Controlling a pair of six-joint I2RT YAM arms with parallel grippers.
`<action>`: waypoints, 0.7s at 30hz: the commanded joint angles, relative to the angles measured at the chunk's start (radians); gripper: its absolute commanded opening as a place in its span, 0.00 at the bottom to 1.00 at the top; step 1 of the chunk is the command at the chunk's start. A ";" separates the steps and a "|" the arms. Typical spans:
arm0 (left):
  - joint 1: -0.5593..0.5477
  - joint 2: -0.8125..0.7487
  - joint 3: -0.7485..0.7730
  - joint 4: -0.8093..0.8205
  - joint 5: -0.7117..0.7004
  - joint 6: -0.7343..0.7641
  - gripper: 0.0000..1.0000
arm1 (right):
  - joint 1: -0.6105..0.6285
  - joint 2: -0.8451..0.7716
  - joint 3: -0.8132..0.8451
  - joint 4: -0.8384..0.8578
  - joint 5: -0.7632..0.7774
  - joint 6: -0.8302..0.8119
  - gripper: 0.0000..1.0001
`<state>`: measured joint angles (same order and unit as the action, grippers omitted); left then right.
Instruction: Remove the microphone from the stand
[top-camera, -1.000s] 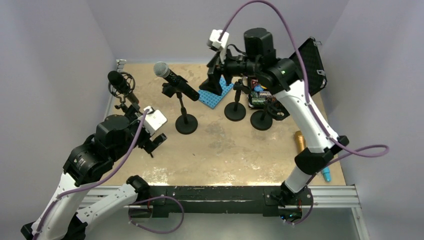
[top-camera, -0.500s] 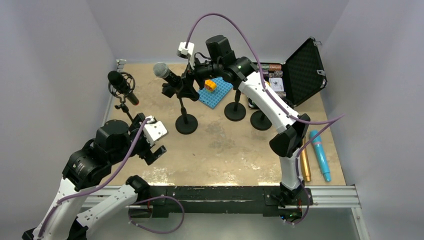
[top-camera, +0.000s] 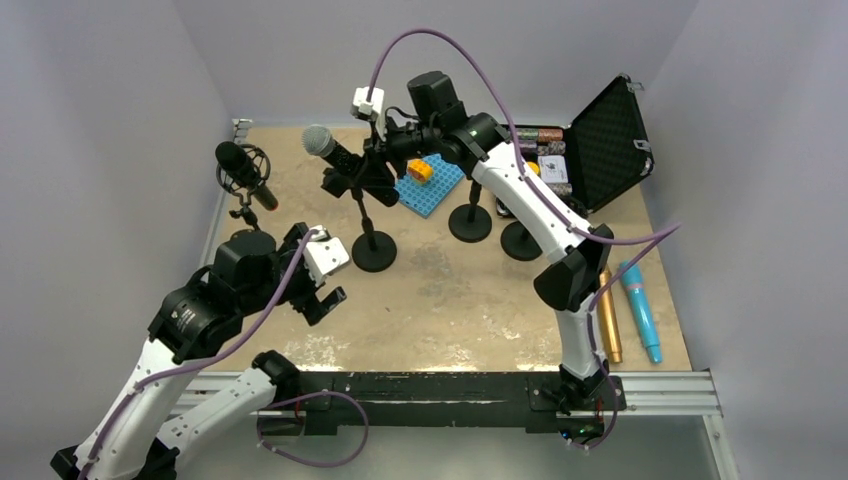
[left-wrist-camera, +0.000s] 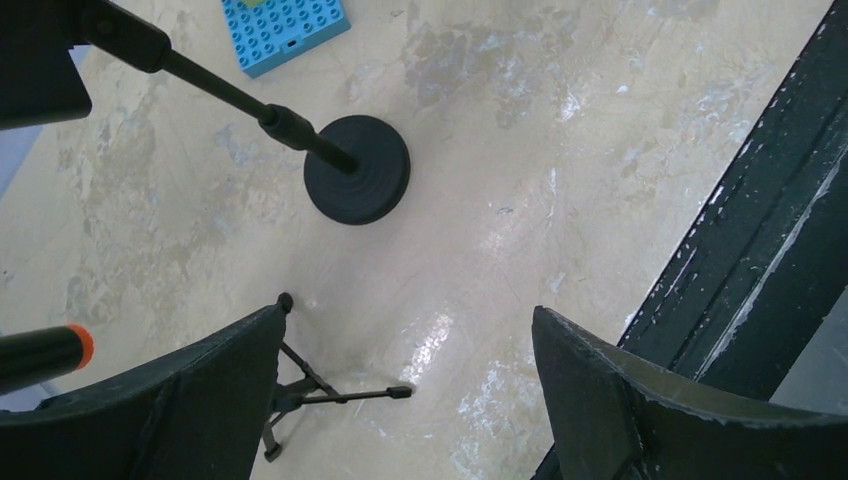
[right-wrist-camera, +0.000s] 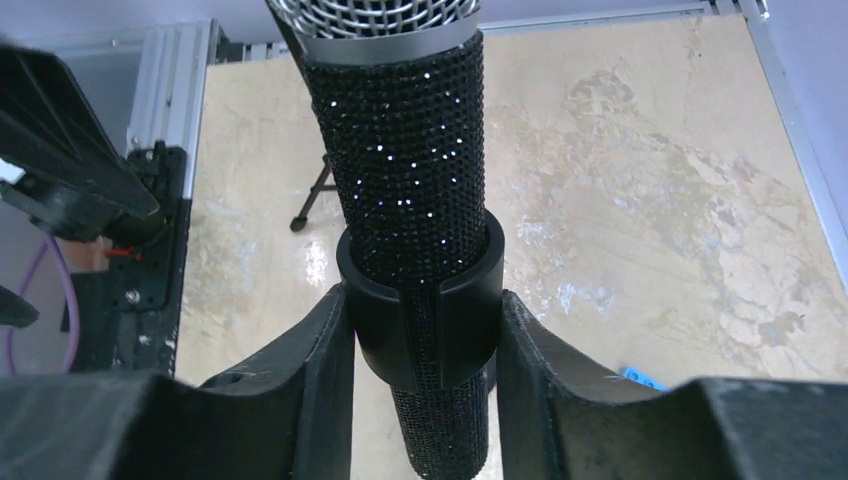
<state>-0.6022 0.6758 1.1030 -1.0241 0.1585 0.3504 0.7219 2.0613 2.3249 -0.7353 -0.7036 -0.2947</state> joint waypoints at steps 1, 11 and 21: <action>0.006 0.024 -0.013 0.095 0.113 -0.027 0.97 | 0.005 -0.107 -0.011 -0.069 -0.062 -0.062 0.02; 0.004 0.092 -0.006 0.244 0.322 -0.023 0.96 | -0.071 -0.496 -0.445 -0.112 -0.155 -0.142 0.00; 0.004 0.162 -0.024 0.433 0.415 -0.044 0.95 | -0.074 -0.689 -0.765 -0.091 -0.095 -0.307 0.00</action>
<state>-0.6022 0.8425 1.0954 -0.7563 0.4877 0.3290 0.6495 1.4246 1.6520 -0.9043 -0.8082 -0.4938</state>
